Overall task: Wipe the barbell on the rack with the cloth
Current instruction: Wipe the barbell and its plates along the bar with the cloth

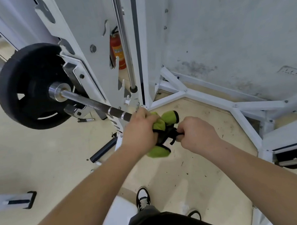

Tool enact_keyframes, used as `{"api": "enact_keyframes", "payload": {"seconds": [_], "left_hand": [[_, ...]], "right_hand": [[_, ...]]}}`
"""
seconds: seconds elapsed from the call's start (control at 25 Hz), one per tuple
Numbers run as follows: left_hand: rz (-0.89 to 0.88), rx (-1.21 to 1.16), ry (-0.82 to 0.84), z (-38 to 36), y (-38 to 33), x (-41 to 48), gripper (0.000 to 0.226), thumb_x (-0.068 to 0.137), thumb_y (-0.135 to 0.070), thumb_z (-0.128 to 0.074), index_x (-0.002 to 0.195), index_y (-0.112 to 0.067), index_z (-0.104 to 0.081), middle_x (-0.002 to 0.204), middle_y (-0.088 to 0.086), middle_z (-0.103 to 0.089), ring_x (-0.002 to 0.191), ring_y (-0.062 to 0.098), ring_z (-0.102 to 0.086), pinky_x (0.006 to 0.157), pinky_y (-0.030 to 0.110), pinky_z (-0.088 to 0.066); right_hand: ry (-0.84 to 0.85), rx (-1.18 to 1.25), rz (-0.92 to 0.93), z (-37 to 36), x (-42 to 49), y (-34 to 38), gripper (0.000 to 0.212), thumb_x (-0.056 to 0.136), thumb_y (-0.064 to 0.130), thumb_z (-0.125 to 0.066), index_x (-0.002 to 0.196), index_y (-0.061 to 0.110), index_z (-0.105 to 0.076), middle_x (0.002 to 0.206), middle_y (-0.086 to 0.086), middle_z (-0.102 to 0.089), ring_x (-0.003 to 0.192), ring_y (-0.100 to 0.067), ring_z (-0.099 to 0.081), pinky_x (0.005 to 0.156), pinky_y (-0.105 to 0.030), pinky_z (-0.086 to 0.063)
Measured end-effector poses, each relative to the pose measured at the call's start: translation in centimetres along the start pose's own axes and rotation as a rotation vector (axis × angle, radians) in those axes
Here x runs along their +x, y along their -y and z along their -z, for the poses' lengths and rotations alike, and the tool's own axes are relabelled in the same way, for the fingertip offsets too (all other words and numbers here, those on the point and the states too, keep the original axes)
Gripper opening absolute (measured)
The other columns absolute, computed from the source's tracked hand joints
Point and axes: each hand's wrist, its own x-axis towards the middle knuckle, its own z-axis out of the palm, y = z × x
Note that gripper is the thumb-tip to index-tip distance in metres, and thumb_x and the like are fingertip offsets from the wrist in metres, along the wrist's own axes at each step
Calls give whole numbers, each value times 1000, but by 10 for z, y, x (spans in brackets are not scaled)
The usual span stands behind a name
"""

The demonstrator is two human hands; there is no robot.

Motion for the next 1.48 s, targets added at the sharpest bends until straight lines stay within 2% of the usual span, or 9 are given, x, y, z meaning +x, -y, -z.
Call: {"api": "enact_keyframes", "payload": {"seconds": [0.16, 0.36, 0.48, 0.6, 0.8, 0.96, 1.04, 1.24, 1.48], "left_hand": [[273, 18, -99, 5, 4, 10, 34, 84, -28, -69, 117, -21, -69, 117, 8, -47, 108, 32, -47, 70, 39, -51], [23, -115, 29, -13, -63, -25, 40, 81, -21, -66, 121, -22, -67, 118, 4, -42, 108, 26, -45, 81, 38, -52], [120, -48, 24, 0, -23, 3, 42, 82, -19, -66, 123, -25, -68, 118, 5, -45, 113, 28, -49, 80, 37, -52], [287, -42, -108, -8, -27, -2, 32, 80, -19, -66, 112, -17, -70, 116, 9, -44, 104, 32, -49, 81, 42, -53], [48, -194, 7, -12, -49, -20, 41, 79, -15, -67, 119, -23, -71, 112, 2, -43, 105, 27, -51, 80, 38, -53], [417, -162, -229, 9, 35, 3, 43, 77, -13, -67, 119, -20, -69, 118, 7, -45, 106, 32, -53, 82, 39, -54], [487, -216, -322, -2, 22, -8, 44, 74, -7, -69, 117, -15, -67, 121, 10, -43, 105, 34, -51, 84, 37, -52], [262, -574, -148, -30, -37, -50, 43, 78, -5, -63, 119, -18, -70, 119, 0, -44, 93, 14, -52, 84, 25, -48], [842, -1096, -544, -11, 27, -42, 12, 101, -28, -54, 89, -32, -56, 97, 3, -59, 90, 25, -58, 72, 34, -50]], "right_hand": [[-58, 38, -11, 0, -14, -10, 16, 94, 38, -64, 101, 26, -72, 96, 5, -56, 89, -19, -55, 64, -32, -45], [-88, 219, -116, 9, -27, -25, 20, 90, 10, -56, 90, 18, -74, 94, -2, -65, 84, -27, -62, 74, -44, -59], [-122, 302, -155, 14, -33, -33, 24, 84, 2, -54, 93, 10, -74, 100, -5, -71, 91, -30, -67, 80, -47, -60], [-120, 340, -163, 13, -37, -35, 24, 84, 3, -54, 88, 16, -74, 96, 0, -72, 83, -25, -67, 76, -45, -61], [-108, 298, -138, 7, -31, -22, 18, 90, 16, -60, 99, 21, -75, 96, 2, -72, 84, -23, -65, 76, -40, -59], [-111, 287, -118, 6, -23, -7, 23, 92, 24, -65, 114, 23, -73, 102, 7, -65, 90, -18, -63, 82, -36, -57], [-76, 246, -92, 4, -20, 8, 20, 93, 24, -65, 111, 22, -73, 103, 5, -64, 90, -19, -62, 80, -37, -56], [2, 99, -117, 7, -4, 36, 9, 67, 9, -63, 75, 13, -65, 86, -3, -61, 73, -23, -59, 56, -32, -51], [-19, 86, -72, 3, 11, 49, 24, 88, 26, -69, 111, 23, -73, 103, 5, -65, 89, -19, -63, 73, -35, -55]]}}
